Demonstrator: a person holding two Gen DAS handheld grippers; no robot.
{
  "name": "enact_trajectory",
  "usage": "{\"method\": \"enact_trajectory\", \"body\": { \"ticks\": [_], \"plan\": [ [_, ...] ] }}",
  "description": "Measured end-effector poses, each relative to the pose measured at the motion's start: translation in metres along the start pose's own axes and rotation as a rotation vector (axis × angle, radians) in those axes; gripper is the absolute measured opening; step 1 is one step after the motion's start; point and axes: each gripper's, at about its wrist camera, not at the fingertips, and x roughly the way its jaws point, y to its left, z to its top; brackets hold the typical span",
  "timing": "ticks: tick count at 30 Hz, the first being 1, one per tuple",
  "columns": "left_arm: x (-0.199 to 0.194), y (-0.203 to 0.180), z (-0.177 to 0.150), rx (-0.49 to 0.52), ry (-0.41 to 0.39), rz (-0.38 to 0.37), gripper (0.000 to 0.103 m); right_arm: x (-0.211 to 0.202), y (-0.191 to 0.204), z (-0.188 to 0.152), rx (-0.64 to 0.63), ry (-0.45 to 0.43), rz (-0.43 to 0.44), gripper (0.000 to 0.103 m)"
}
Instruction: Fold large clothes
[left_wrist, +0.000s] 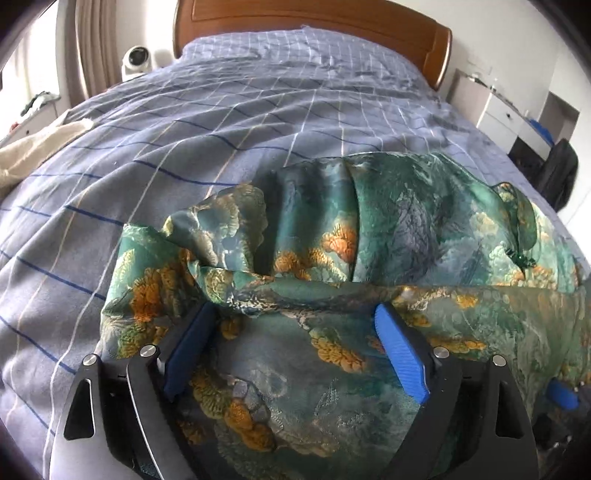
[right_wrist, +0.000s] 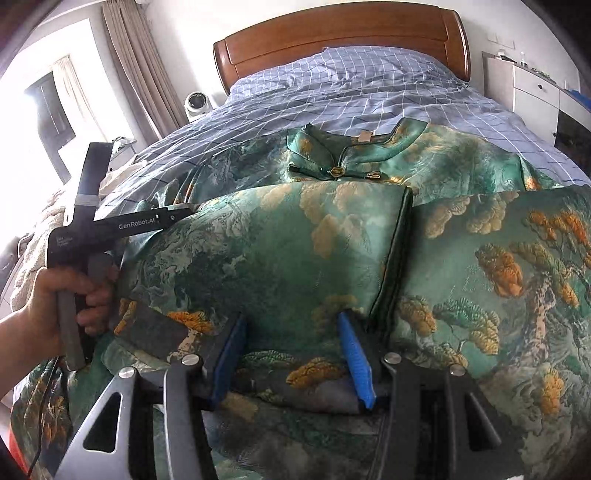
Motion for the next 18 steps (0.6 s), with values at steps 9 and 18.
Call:
{"method": "enact_trajectory", "body": {
  "ticks": [9, 18],
  "plan": [
    [-0.001, 0.002, 0.000, 0.002, -0.013, -0.006, 0.091, -0.003, 0.000, -0.004, 0.004, -0.016, 0.008, 0.052],
    [-0.017, -0.012, 0.005, 0.080, 0.015, 0.075, 0.096, -0.002, 0.002, 0.000, -0.005, -0.006, -0.005, 0.052]
  ]
}}
